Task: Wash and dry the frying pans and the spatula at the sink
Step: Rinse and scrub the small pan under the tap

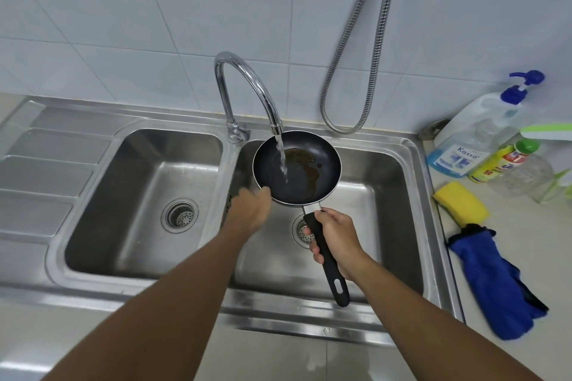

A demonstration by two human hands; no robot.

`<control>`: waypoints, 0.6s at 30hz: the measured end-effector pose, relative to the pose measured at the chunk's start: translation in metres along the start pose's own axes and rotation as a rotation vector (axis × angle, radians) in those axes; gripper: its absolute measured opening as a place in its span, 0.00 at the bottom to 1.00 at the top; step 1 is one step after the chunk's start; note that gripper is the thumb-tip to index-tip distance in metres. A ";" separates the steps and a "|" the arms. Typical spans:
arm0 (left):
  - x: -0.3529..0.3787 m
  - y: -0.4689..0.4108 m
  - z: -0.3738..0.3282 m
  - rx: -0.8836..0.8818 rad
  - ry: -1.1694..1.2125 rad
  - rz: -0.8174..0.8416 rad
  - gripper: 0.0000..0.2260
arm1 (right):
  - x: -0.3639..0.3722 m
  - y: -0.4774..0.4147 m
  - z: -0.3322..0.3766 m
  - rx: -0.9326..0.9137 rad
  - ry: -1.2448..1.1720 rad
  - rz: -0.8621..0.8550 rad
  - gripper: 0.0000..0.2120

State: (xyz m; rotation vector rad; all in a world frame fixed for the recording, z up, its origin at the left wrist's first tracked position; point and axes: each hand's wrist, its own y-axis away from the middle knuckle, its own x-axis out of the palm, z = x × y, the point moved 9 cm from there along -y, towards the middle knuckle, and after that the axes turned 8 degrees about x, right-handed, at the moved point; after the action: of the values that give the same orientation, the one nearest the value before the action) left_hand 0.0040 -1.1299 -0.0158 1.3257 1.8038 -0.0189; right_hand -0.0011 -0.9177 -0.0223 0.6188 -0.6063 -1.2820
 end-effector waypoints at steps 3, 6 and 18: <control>0.050 0.018 0.013 -0.121 0.273 0.224 0.33 | 0.002 -0.001 -0.002 0.003 -0.006 0.010 0.12; 0.081 0.028 -0.004 -0.186 0.663 0.325 0.25 | 0.003 0.001 -0.003 -0.012 0.017 0.024 0.14; 0.090 0.028 -0.023 -0.297 0.927 0.171 0.17 | -0.077 0.002 0.051 -0.397 0.505 -0.414 0.10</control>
State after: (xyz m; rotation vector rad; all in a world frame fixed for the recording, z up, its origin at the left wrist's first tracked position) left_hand 0.0072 -1.0380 -0.0461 1.3588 2.2842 1.0691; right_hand -0.0498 -0.8461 0.0091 0.7182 0.2049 -1.5020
